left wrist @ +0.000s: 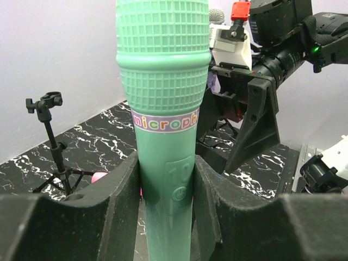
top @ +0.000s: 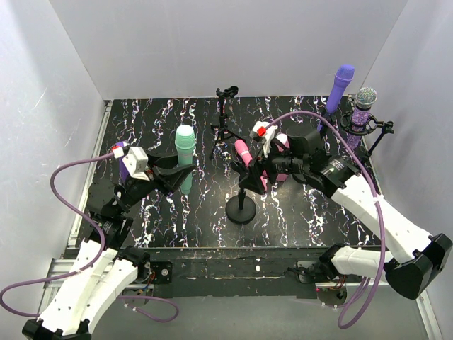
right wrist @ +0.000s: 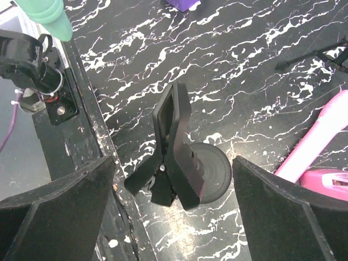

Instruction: Attach the microphones to the stand

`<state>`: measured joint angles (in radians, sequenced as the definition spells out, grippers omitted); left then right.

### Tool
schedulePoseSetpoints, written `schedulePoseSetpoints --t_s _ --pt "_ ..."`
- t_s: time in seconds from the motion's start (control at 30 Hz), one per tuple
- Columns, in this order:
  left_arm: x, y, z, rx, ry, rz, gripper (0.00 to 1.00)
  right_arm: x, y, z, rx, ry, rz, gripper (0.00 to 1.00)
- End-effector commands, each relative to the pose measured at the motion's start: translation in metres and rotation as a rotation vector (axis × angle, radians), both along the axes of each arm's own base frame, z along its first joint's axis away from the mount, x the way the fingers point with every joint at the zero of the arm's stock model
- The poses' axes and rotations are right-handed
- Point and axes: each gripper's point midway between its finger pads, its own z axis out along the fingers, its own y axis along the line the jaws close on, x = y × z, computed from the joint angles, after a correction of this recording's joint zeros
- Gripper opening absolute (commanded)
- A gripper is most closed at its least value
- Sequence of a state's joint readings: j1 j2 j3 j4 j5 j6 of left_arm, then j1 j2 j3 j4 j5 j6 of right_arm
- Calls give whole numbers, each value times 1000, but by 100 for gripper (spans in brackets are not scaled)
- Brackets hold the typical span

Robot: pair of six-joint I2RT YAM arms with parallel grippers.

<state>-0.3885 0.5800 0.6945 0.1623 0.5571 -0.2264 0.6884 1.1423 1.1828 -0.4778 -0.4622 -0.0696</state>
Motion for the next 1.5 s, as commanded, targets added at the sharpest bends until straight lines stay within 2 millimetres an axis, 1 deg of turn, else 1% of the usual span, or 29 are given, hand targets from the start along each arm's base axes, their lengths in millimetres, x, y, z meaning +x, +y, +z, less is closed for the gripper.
schedulePoseSetpoints --t_s 0.0,0.07,0.17,0.3,0.37,0.43,0.47,0.5,0.53,0.63,0.67,0.8,0.9,1.03,1.07,1.13,1.27,1.37,1.47 --pt "1 0 5 -21 -22 0 0 10 13 11 46 -29 -41 94" --pt "2 -1 7 -20 -26 1 0 12 15 4 20 -31 -47 92" --pt "5 -2 9 -19 -33 -1 0 9 16 -3 -5 -49 -34 89" --pt "11 -7 9 -24 -38 -12 0 4 17 -13 -36 -57 -11 80" --pt "15 -10 10 -28 -43 -21 0 2 16 -15 -46 -67 -4 71" --pt "20 -13 13 -36 -47 -31 0 2 15 -17 -56 -75 3 59" --pt "21 -15 15 -40 -53 -40 0 2 15 -17 -56 -80 2 47" --pt "23 -17 15 -42 -52 -49 0 2 15 -17 -58 -84 5 40" --pt "26 -19 16 -46 -53 -55 0 1 14 -16 -61 -94 15 30" --pt "31 -27 18 -54 -52 -90 0 0 12 -17 -71 -116 35 16" --pt "32 -31 17 -53 -49 -107 0 -1 12 -17 -77 -123 44 14" --pt "34 -48 17 -47 -60 -164 0 -4 12 -13 -86 -146 88 9" --pt "36 -67 12 -21 -67 -205 0 -5 14 -12 -88 -150 107 8" --pt "33 -98 2 13 -73 -275 0 -9 15 -12 -82 -127 133 6" --pt "30 -103 1 16 -78 -290 0 -10 16 -11 -74 -120 136 5" --pt "29 -113 -6 26 -76 -315 0 -13 16 -9 -58 -104 147 4" --pt "27 -123 -16 52 -80 -341 0 -19 16 -4 -30 -83 172 2" --pt "26 -124 -18 60 -100 -343 0 -24 15 -4 -19 -59 194 1" --pt "30 -122 -20 95 -129 -318 0 -31 15 -4 -3 -45 231 1"
